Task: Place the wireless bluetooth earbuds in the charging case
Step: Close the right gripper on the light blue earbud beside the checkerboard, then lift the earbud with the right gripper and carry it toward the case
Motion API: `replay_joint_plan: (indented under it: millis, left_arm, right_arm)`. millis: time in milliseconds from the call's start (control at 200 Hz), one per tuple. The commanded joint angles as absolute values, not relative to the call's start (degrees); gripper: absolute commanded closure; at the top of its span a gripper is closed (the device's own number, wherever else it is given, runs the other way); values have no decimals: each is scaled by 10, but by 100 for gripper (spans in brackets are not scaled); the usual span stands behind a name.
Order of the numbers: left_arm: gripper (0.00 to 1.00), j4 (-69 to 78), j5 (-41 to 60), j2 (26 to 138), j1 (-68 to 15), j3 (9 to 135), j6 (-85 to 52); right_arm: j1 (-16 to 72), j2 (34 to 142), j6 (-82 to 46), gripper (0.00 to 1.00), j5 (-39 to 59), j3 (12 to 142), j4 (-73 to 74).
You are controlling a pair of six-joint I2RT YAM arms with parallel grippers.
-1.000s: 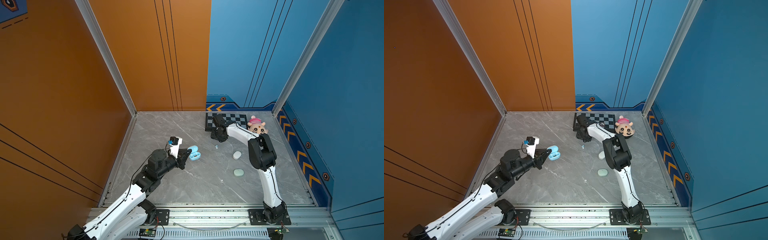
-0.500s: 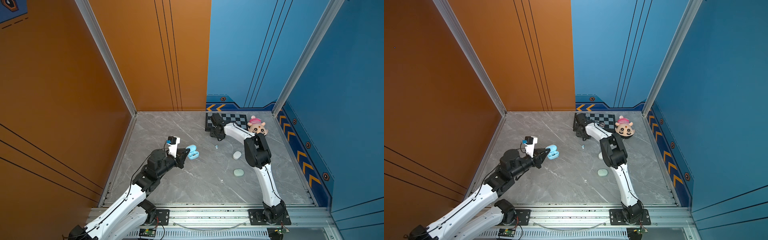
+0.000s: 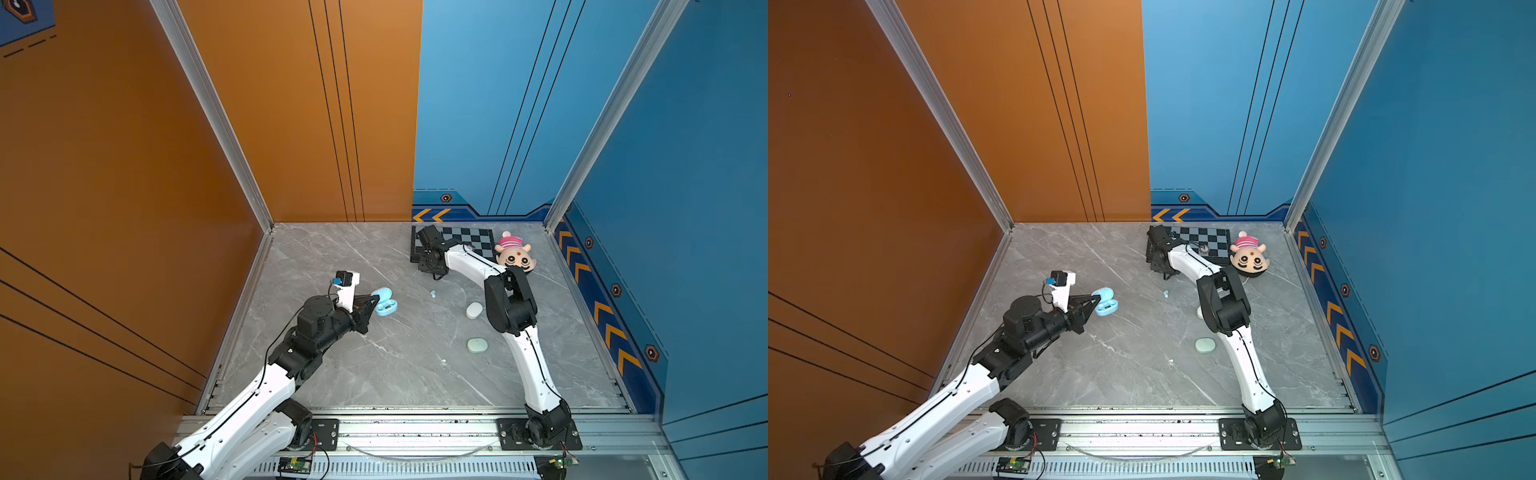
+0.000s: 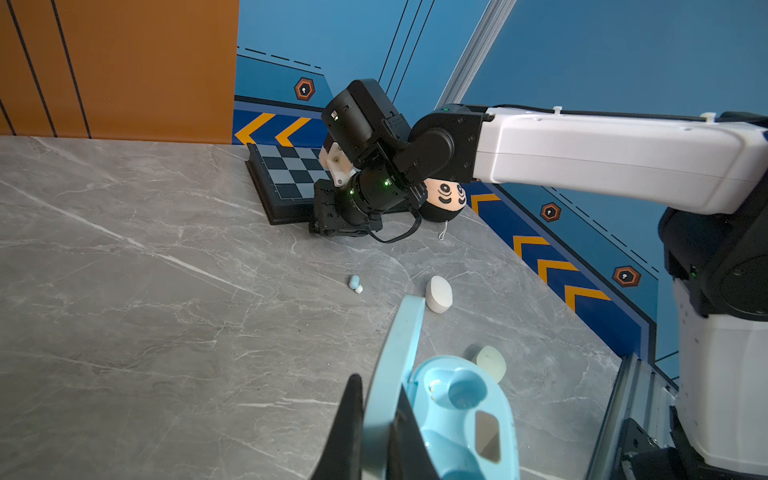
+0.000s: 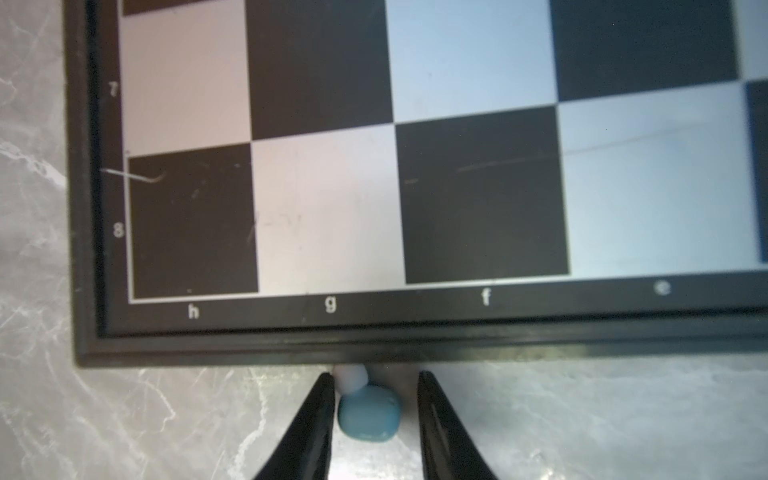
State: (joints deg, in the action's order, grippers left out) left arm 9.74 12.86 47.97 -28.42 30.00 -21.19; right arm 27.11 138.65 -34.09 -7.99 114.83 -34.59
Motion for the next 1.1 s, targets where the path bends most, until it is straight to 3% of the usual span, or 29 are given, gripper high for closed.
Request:
replay_joint_plan:
  millis: [0, 185, 420, 791, 1096]
  left_arm:
    - [100, 119, 134, 475, -277, 290, -221]
    - [100, 126, 138, 476, -273, 288, -221]
    - [100, 127, 139, 458, -270, 291, -221]
    - [100, 8, 134, 347, -257, 323, -178]
    - [100, -94, 139, 293, -248, 380, -148]
  right_arm:
    - [278, 1410, -317, 69, -96, 1148, -393]
    - [288, 1382, -276, 78, -113, 1124, -396]
    - [321, 1289, -182, 82, -99, 1053, -385]
    - [390, 1070, -18, 81, 101, 824, -388]
    - [451, 1035, 54, 79, 152, 731, -414]
